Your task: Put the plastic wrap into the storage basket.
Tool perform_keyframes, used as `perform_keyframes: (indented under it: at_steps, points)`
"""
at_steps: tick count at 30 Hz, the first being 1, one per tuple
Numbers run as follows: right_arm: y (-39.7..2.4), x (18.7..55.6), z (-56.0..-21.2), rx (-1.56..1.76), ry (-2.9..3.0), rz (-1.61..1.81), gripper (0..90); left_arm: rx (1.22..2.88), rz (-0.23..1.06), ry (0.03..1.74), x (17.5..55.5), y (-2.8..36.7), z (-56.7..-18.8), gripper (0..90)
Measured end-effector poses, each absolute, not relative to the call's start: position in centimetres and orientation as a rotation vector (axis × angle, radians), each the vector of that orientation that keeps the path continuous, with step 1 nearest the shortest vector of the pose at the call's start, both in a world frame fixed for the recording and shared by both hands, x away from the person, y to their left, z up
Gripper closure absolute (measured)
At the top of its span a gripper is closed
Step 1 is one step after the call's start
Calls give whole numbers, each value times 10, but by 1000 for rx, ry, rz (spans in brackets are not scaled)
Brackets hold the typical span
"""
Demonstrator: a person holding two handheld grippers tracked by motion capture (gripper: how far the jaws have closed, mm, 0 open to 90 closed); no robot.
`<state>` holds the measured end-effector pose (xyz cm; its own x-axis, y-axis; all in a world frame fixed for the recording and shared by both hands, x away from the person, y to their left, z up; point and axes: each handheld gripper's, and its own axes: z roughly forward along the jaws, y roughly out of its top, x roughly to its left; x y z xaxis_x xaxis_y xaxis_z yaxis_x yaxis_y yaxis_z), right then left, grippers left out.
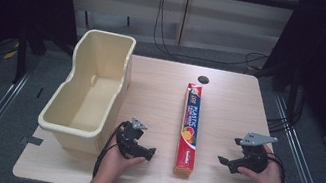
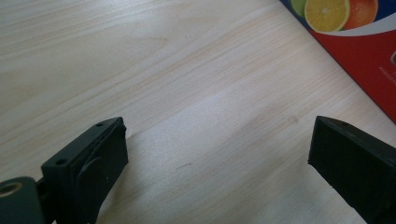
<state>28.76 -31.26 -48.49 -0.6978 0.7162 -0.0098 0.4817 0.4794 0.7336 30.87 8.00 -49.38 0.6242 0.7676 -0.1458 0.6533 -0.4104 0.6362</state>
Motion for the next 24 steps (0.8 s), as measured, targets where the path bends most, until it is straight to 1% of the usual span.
perform_keyframes:
  at_steps: [6, 7, 13, 17, 24]
  points:
    - [-311, 288, -485, 995, 2421, 1038, 40, 2173, 195, 1105, 312, 79, -486, 42]
    - [-311, 288, -485, 995, 2421, 1038, 40, 2165, 170, 1098, 313, 78, -486, 42]
    - [-312, 289, -484, 1003, 2408, 1049, 42, 2184, 136, 1091, 317, 72, -480, 37]
    - [-314, 290, -483, 1011, 2401, 1050, 44, 2165, 118, 1107, 323, 65, -472, 37]
    - [-314, 292, -483, 1030, 2385, 1058, 56, 2195, 73, 1099, 334, 42, -461, 37]
